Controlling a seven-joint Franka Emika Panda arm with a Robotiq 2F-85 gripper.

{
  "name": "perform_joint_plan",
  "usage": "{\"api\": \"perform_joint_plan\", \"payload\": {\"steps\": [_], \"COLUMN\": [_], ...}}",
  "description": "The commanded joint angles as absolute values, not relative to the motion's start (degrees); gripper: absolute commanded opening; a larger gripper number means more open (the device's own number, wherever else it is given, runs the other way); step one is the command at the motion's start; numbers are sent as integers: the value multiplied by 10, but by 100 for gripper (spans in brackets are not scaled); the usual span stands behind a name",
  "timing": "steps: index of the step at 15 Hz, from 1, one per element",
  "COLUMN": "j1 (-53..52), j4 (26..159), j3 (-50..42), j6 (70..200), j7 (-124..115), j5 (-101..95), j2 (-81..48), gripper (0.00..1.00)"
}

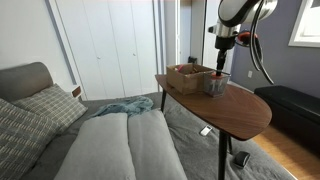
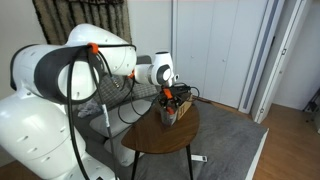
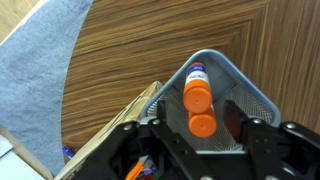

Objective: Put the two paper glues on the table

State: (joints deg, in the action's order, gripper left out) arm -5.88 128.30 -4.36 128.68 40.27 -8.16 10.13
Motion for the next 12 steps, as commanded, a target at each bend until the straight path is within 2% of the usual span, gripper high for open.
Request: {"api": "perform_joint_plan", "payload": {"steps": [1,12], "j1": [-50,-53], "j4": [1267,1264], "j3": [-36,-30], "j6": [1264,1230], "j7": [431,463], "j5": [-65,-50], "j2": [99,99], "gripper": [61,58]}}
